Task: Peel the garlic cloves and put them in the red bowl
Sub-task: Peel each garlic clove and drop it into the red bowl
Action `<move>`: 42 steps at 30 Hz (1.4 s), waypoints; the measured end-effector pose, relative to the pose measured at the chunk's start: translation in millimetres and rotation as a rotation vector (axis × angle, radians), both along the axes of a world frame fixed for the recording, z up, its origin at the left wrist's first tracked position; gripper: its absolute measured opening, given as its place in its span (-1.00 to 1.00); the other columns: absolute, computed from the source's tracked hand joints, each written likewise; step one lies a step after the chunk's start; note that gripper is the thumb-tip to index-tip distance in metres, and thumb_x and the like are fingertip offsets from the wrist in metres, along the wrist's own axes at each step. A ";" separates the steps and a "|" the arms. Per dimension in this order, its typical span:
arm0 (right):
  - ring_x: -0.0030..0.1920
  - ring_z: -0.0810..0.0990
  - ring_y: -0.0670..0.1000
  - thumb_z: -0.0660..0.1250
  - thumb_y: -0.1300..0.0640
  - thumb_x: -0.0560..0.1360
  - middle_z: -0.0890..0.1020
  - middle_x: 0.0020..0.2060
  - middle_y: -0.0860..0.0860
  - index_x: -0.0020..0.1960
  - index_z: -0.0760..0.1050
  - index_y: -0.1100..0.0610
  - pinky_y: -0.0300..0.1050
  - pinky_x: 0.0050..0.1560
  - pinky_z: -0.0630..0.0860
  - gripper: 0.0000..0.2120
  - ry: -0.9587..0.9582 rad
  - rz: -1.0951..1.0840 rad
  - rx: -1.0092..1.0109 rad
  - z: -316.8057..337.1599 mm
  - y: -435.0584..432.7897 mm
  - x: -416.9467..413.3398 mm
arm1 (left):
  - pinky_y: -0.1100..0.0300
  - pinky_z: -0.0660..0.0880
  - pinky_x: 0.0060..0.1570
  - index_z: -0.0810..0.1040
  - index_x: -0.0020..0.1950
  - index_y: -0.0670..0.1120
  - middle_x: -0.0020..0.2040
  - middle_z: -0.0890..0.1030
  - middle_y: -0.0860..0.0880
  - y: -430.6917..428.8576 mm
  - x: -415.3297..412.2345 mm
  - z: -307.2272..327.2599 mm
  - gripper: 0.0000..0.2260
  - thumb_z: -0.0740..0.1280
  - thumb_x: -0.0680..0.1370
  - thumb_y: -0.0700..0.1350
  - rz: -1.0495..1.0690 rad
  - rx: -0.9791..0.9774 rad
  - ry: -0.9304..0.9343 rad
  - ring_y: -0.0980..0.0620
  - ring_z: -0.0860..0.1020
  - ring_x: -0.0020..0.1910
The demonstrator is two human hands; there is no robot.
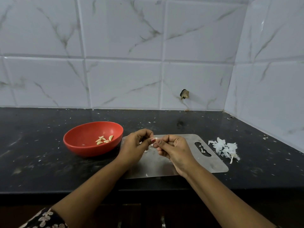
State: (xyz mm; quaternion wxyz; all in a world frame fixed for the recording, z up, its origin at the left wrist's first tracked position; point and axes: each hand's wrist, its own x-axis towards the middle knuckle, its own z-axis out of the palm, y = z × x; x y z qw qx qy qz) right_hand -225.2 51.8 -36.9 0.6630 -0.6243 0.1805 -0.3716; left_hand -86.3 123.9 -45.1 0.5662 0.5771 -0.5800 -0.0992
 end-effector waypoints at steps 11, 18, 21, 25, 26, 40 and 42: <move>-0.34 0.57 -0.11 0.34 0.22 0.55 0.66 -0.30 0.05 -0.08 0.59 0.25 -0.27 -0.30 0.54 -0.90 -0.022 -0.121 0.044 -1.5 -3.3 4.8 | 0.36 0.41 -0.32 0.49 -0.14 -0.02 -0.28 0.51 0.09 0.4 -10.1 1.3 -0.84 0.29 0.58 -0.26 0.019 0.010 -0.030 0.23 0.45 -0.35; -0.26 0.55 -0.10 0.28 0.11 0.60 0.67 -0.21 0.01 0.00 0.61 0.14 -0.26 -0.34 0.50 -0.84 0.053 -0.172 0.070 -3.3 -6.0 5.5 | 0.10 0.58 -0.25 0.57 -0.16 0.04 -0.24 0.61 0.08 -1.0 -5.7 -1.2 -0.88 0.42 0.50 -0.17 0.177 0.052 -0.079 0.17 0.53 -0.35; -0.33 0.52 -0.11 0.26 0.15 0.61 0.66 -0.26 0.04 -0.04 0.61 0.17 -0.28 -0.37 0.48 -0.83 0.071 -0.141 0.039 -3.4 -4.3 5.9 | 0.15 0.56 -0.31 0.58 -0.16 0.16 -0.25 0.64 0.14 -0.9 -4.4 -1.9 -0.75 0.41 0.50 -0.22 0.197 0.040 -0.072 0.18 0.53 -0.43; -0.37 0.50 -0.12 0.26 0.18 0.61 0.64 -0.27 0.06 -0.04 0.61 0.15 -0.29 -0.37 0.46 -0.85 0.085 -0.123 0.010 -5.6 -4.4 8.1 | 0.18 0.57 -0.29 0.55 -0.14 0.22 -0.20 0.65 0.18 1.6 -7.8 0.1 -0.71 0.41 0.50 -0.22 0.214 -0.019 -0.144 0.16 0.56 -0.41; -0.36 0.50 -0.12 0.27 0.18 0.61 0.65 -0.27 0.05 -0.03 0.62 0.14 -0.28 -0.36 0.46 -0.84 0.101 -0.123 -0.006 -5.7 -4.7 8.2 | 0.20 0.55 -0.30 0.54 -0.14 0.23 -0.19 0.64 0.20 2.2 -8.1 0.3 -0.71 0.43 0.49 -0.20 0.223 -0.047 -0.162 0.15 0.56 -0.40; -0.38 0.51 -0.13 0.37 0.20 0.52 0.67 -0.33 0.03 -0.07 0.62 0.20 -0.28 -0.33 0.49 -0.92 0.081 -0.019 -0.004 -1.6 -4.6 2.2 | 0.22 0.48 -0.34 0.57 -0.13 0.11 -0.18 0.60 0.20 3.4 -5.9 -2.1 -0.83 0.44 0.48 -0.18 0.276 -0.140 -0.260 0.11 0.51 -0.36; -0.38 0.51 -0.13 0.37 0.21 0.52 0.67 -0.34 0.04 -0.08 0.63 0.20 -0.29 -0.32 0.50 -0.92 0.069 -0.010 0.003 -1.3 -4.6 1.5 | 0.21 0.47 -0.32 0.53 -0.16 0.19 -0.18 0.60 0.20 2.8 -5.3 -1.9 -0.76 0.44 0.48 -0.17 0.246 -0.127 -0.226 0.13 0.51 -0.36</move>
